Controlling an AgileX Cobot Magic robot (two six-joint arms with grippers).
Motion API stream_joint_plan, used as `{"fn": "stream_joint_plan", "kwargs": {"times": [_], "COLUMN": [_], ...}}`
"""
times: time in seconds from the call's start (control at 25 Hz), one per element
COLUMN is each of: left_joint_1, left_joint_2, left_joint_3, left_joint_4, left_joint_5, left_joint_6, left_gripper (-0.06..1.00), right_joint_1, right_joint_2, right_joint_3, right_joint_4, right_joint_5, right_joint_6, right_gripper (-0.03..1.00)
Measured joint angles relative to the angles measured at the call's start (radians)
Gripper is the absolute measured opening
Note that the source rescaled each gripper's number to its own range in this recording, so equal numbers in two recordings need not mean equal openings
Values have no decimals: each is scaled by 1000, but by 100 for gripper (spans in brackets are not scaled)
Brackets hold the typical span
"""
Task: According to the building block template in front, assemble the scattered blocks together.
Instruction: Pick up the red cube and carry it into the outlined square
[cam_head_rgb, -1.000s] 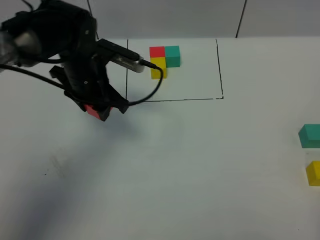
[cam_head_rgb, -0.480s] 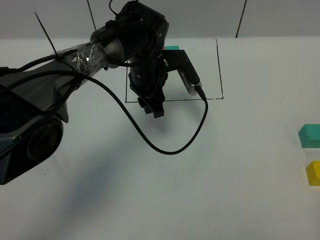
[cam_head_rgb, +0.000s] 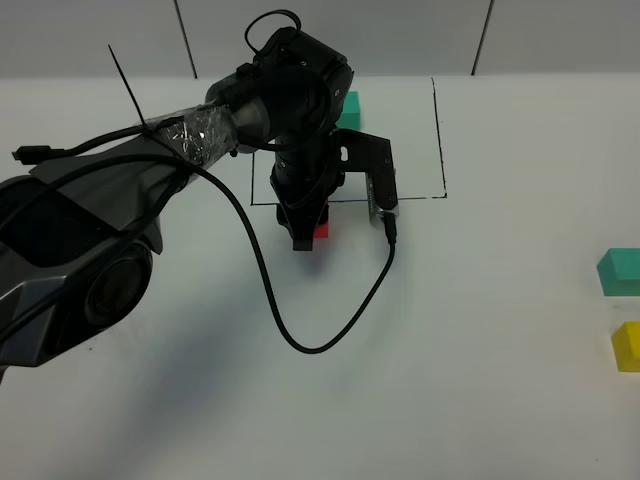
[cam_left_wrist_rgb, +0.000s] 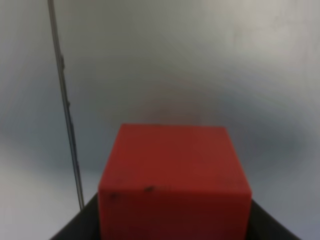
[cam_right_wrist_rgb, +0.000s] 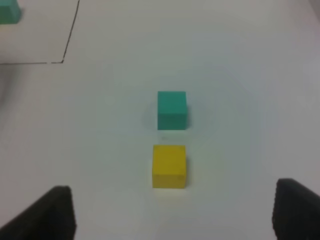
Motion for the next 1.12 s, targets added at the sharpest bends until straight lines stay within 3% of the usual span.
{"fn": "stream_joint_plan", "kwargs": {"times": [0.28, 0.52, 1.12], "left_joint_1": [-13, -34, -35], "left_joint_2": [28, 78, 93], "left_joint_3": [-19, -82, -98], "left_joint_4": [-4, -5, -19], "left_joint_5": [-30, -31, -25], "left_joint_6": [35, -26, -26], "left_gripper": [0, 0, 0], "right_joint_1": [0, 0, 0], "right_joint_2": [0, 0, 0], "right_joint_3": [0, 0, 0], "right_joint_4": [0, 0, 0], "right_joint_5": [0, 0, 0], "right_joint_6": [0, 0, 0], "right_gripper": [64, 64, 64]}}
